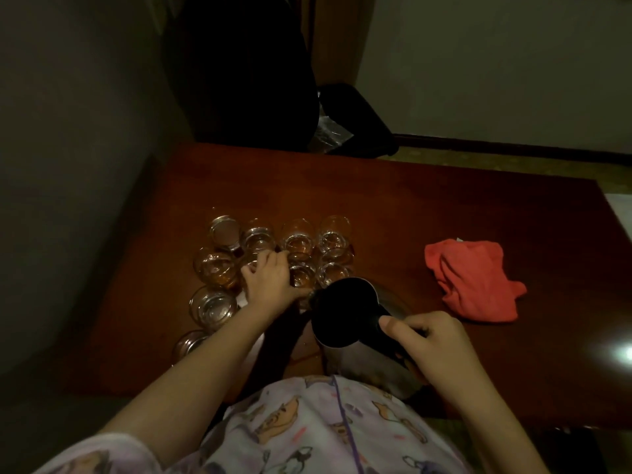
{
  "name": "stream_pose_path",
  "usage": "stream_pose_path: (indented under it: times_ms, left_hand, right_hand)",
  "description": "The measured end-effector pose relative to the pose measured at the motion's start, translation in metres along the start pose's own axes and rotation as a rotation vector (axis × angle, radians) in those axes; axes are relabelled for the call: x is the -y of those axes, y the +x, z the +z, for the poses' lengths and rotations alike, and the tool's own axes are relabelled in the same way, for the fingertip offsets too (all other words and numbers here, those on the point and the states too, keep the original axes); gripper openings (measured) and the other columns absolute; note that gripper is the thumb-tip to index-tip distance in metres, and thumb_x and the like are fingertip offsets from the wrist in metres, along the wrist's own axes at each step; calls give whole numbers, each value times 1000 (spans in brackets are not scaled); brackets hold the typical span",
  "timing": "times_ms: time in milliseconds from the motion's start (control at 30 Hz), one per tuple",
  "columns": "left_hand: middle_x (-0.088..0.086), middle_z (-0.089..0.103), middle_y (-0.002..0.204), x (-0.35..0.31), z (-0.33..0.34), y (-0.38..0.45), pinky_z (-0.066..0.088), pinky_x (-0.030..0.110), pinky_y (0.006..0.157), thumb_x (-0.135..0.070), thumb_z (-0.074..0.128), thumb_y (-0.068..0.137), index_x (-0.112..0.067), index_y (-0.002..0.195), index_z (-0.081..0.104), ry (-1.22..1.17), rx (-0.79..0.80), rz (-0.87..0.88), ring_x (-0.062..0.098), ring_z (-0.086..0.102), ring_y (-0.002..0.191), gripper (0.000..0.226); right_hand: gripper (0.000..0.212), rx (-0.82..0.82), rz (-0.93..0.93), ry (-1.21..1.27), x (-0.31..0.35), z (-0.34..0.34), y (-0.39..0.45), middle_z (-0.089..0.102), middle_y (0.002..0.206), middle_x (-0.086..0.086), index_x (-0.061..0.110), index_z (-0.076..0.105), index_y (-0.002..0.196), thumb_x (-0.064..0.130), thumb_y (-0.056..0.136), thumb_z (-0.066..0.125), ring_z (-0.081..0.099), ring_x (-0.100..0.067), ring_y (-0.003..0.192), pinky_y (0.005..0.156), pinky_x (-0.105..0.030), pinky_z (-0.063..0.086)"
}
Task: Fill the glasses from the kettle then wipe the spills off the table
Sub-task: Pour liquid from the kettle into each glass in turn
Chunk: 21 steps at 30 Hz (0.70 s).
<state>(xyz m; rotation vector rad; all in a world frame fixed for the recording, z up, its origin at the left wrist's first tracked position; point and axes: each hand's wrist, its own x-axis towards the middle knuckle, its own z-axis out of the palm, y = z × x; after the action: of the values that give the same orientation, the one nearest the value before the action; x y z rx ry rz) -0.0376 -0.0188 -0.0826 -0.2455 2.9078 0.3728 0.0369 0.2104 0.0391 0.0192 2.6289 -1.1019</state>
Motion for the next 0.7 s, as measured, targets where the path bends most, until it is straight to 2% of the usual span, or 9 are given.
stream_pose_path:
  times_ms: [167, 300, 367, 467, 567, 700]
  left_hand:
    - [-2, 41, 139, 4, 2, -7, 22, 43, 104, -54, 73, 66, -24, 135, 38, -102, -82, 32, 15, 26, 132, 84]
    - [-4, 48, 134, 12, 11, -25, 12, 45, 109, -52, 77, 60, -24, 131, 45, -179, -161, 142, 14, 29, 132, 83]
    - [-1, 53, 128, 16, 16, -35, 13, 41, 108, -49, 80, 57, -21, 127, 51, -286, -210, 170, 17, 34, 129, 80]
    - [2, 56, 120, 20, 17, -49, 24, 31, 102, -52, 78, 50, -16, 121, 57, -468, -238, 207, 15, 37, 122, 83]
    - [2, 56, 119, 22, 16, -61, 23, 12, 94, -35, 89, 48, -12, 121, 58, -545, -225, 214, 7, 35, 115, 83]
    - [-12, 55, 110, 24, 16, -69, 32, 3, 85, -28, 90, 48, -16, 119, 58, -625, -212, 211, 2, 50, 101, 79]
  right_hand:
    - [56, -14, -5, 0, 1, 0, -2, 29, 39, -2, 14, 38, 41, 66, 59, 46, 28, -16, 41, 51, -33, 21]
    - [58, -11, -5, -11, 0, 0, -3, 31, 40, -3, 14, 37, 41, 54, 75, 61, 29, -19, 41, 52, -34, 23]
    - [56, 3, 1, -12, 1, -1, -2, 34, 40, -4, 14, 40, 40, 51, 77, 60, 32, -20, 41, 52, -34, 25]
    - [56, 18, 3, -39, 2, -4, -2, 32, 39, -3, 16, 40, 38, 52, 76, 58, 31, -18, 40, 52, -35, 25]
    - [54, 28, 4, -96, 4, -6, -4, 34, 40, -5, 15, 43, 42, 56, 73, 56, 33, -19, 40, 52, -34, 26]
    - [60, 59, 10, -145, 8, -9, -6, 39, 41, -6, 7, 48, 49, 64, 68, 49, 39, -21, 40, 51, -35, 30]
